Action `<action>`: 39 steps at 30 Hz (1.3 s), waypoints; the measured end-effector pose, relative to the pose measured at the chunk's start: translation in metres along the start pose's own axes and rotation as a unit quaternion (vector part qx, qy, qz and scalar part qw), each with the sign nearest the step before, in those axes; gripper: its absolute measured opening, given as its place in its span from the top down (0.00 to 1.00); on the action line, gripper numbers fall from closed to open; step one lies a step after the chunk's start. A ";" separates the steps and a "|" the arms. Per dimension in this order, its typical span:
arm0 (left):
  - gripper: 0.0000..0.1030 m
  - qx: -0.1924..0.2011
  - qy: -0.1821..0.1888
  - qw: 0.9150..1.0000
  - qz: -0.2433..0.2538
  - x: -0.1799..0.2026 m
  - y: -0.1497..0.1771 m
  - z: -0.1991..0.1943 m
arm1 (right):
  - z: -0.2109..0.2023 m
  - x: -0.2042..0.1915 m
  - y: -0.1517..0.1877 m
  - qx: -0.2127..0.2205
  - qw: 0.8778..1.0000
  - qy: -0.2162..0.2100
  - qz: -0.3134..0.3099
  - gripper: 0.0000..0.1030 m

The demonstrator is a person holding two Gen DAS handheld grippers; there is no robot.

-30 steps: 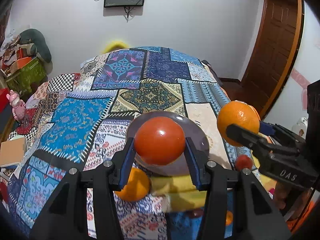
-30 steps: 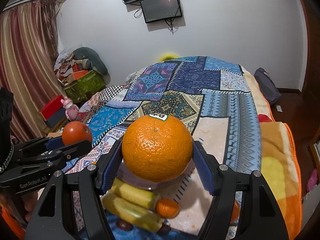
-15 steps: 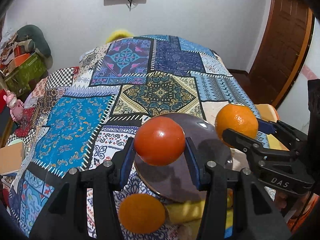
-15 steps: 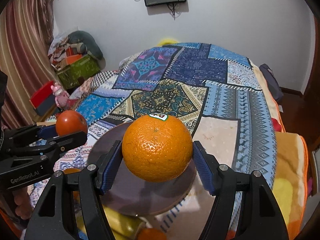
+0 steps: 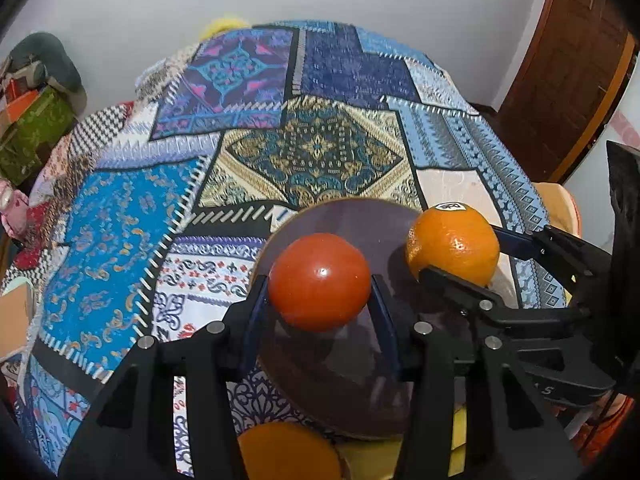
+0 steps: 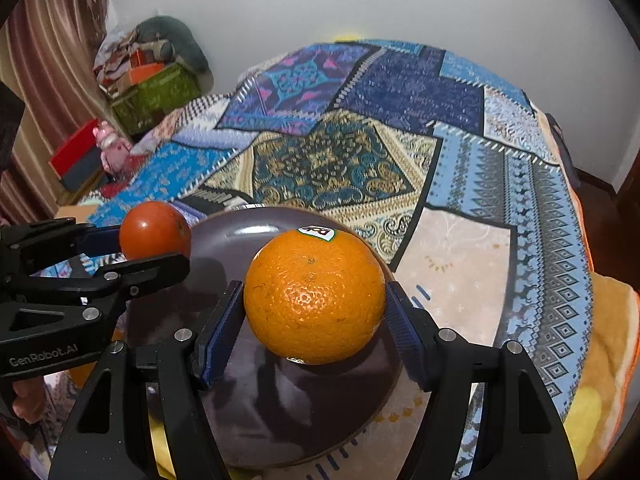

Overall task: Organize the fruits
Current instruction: 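Lower the orange onto the purple plate with right tool while left tool places the tomato, then grasp another red tomato with right tool while left tool grasps a large orange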

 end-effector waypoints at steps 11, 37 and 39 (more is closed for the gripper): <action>0.52 -0.022 0.006 1.000 0.004 0.003 0.004 0.017 | 0.013 0.004 0.008 -0.022 1.000 0.003 0.000 0.35; 0.41 0.095 -0.010 0.995 0.010 0.006 0.025 -0.105 | -0.093 -0.009 0.010 0.082 0.996 0.025 0.005 0.30; 0.39 0.102 -0.009 0.995 0.010 0.005 0.032 -0.116 | -0.105 -0.006 0.015 0.092 0.995 0.029 0.012 0.29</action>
Point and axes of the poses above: each gripper's, at about its wrist camera, not at the fingertips, and z roughly the way its jaws point, x to its right, y to its underside, the point moved 5 cm from there along z, roughly the way its jaws point, and after that the axes turned 5 degrees about -x, right-handed, at the moved point
